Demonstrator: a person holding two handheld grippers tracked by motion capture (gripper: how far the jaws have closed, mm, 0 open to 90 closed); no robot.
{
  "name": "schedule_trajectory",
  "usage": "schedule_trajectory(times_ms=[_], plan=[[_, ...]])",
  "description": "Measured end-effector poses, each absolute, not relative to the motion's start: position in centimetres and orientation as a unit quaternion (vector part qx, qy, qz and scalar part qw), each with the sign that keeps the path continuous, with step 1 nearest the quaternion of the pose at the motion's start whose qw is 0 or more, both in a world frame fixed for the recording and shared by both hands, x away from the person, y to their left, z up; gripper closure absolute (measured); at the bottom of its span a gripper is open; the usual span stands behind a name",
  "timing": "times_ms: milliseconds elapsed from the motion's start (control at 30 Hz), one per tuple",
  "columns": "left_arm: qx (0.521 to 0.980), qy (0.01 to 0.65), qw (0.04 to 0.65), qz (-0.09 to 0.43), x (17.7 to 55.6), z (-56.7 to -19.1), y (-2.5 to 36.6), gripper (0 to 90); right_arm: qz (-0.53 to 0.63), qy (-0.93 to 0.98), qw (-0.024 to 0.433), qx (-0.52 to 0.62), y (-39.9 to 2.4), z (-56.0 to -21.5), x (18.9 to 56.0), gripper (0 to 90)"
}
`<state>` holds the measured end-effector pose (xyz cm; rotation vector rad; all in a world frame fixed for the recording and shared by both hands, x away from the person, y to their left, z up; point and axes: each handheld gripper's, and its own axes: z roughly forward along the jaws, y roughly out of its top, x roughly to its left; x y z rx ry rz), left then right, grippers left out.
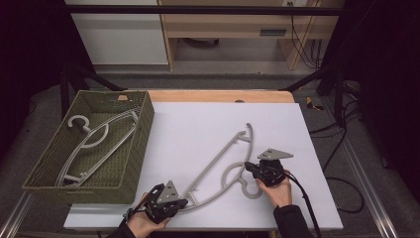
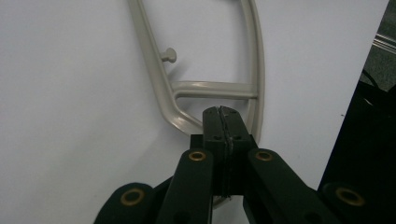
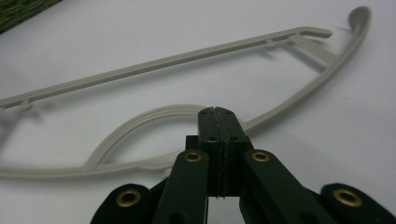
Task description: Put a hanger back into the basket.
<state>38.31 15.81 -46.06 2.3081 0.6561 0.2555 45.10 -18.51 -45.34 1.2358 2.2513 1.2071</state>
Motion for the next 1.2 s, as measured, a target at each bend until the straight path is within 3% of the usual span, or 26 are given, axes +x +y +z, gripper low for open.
schedule_trajectory(times_ms=[267, 633, 1100, 1200], plan=[[0.878, 0.300, 0.348, 0.131, 39.8, -45.8, 17.2, 90.0, 0.408, 0.801, 0.136, 0.416, -17.6, -46.3, 43.0, 90.0], [0.879, 0.303, 0.342, 0.133, 40.0, -46.2, 17.2, 90.0, 0.374, 0.824, 0.125, 0.406, -15.9, -47.6, 42.0, 90.0], [0.894, 0.274, 0.340, 0.099, 39.2, -46.7, 15.9, 90.0, 0.349, 0.814, 0.178, 0.430, -17.2, -47.6, 42.6, 90.0], [0.901, 0.259, 0.332, 0.107, 38.6, -46.9, 15.1, 90.0, 0.355, 0.809, 0.167, 0.437, -17.1, -47.7, 42.9, 90.0]])
